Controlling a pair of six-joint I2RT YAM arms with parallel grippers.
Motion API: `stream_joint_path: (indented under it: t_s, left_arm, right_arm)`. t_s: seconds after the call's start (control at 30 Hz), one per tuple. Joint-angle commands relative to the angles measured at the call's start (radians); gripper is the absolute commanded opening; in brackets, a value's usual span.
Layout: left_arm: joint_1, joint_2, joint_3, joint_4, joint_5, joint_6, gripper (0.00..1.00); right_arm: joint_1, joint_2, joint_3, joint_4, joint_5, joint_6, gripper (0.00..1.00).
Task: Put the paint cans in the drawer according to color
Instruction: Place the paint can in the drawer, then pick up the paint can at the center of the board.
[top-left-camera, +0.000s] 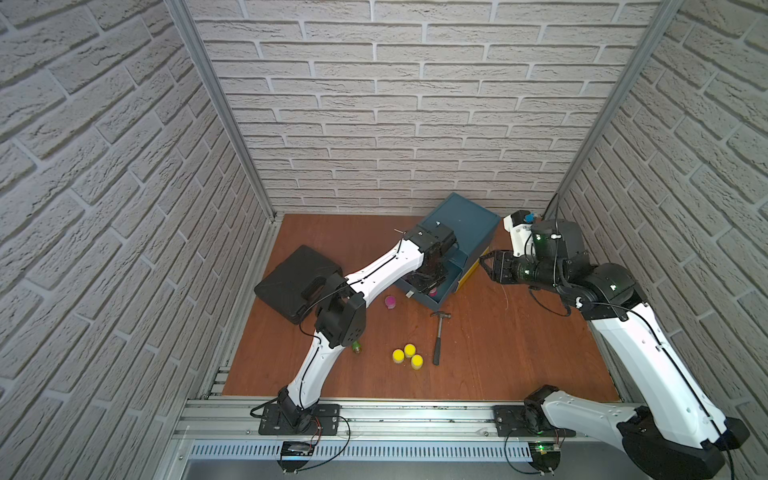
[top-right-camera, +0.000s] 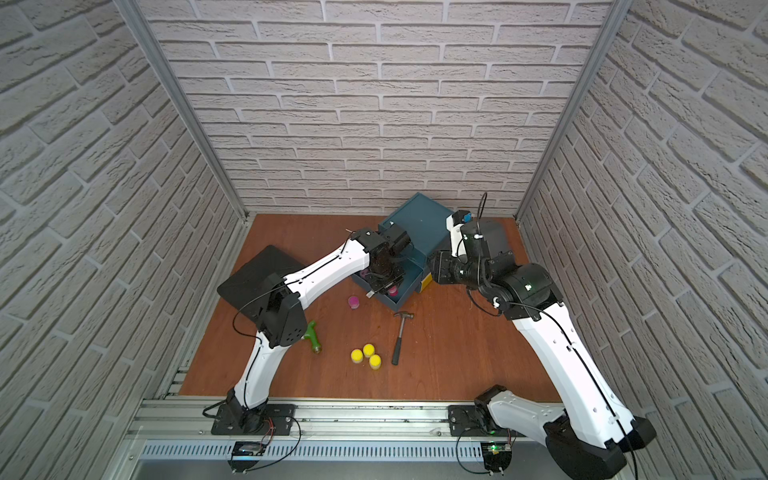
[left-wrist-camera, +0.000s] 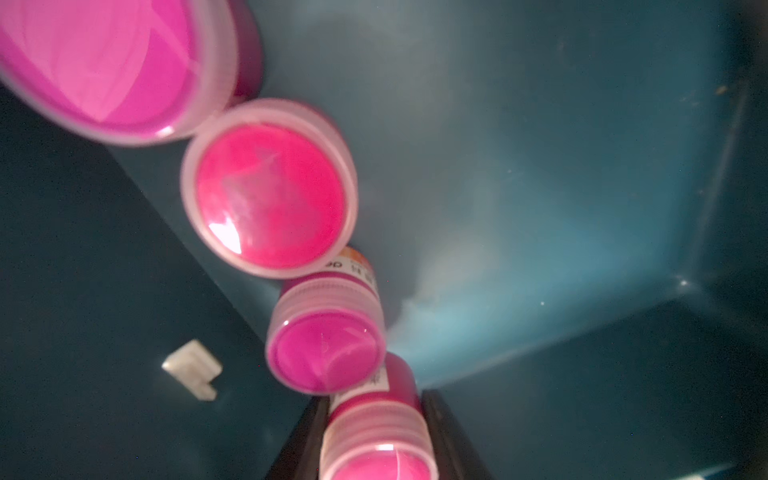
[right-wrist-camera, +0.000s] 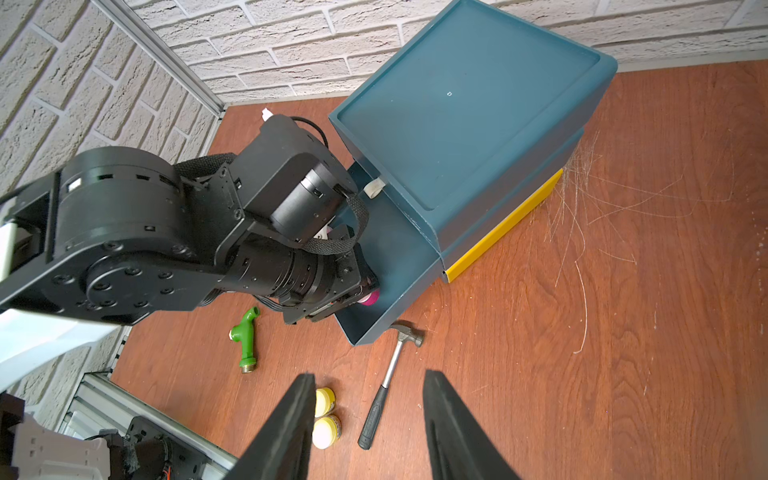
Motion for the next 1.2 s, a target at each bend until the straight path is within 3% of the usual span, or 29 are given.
stream_joint_path:
  t_s: [0.0, 0.23, 0.4, 0.63, 0.77, 1.0, 1.17]
  left_arm:
    - [0.007, 0.009, 0.032, -0.03, -0.024, 0.002, 0.37]
    - [0.009, 0.015, 0.133, -0.083, -0.056, 0.033, 0.52]
    - [0.009, -0.022, 0.148, -0.092, -0.075, 0.045, 0.55]
    - [0.03, -0.187, 0.143, -0.117, -0.247, 0.128, 0.56]
    - [0.097, -0.419, -0.148, -0.053, -0.278, 0.123, 0.6]
    - [0.24, -0.822, -0.839, 0.242, -0.144, 0.087, 0.81]
    - [0.274, -0.897, -1.141, 0.567, -0.042, 0.042, 0.82]
  right_arm:
    - [-0.009, -0.016, -0.004, 0.018, 0.0, 0.001, 0.48]
    - [-0.012, -0.012, -0.004, 0.016, -0.002, -0.002, 0.48]
    - [-0.013, -0.003, -0.001, 0.019, -0.005, -0.004, 0.48]
    - [-0.014, 0.006, 0.0, 0.025, -0.011, -0.001, 0.48]
    - [-0.015, 0.01, 0.0, 0.027, -0.015, 0.0, 0.48]
    - [-0.017, 0.024, 0.001, 0.032, -0.027, 0.001, 0.48]
    - [-0.017, 0.042, 0.005, 0.038, -0.041, 0.006, 0.48]
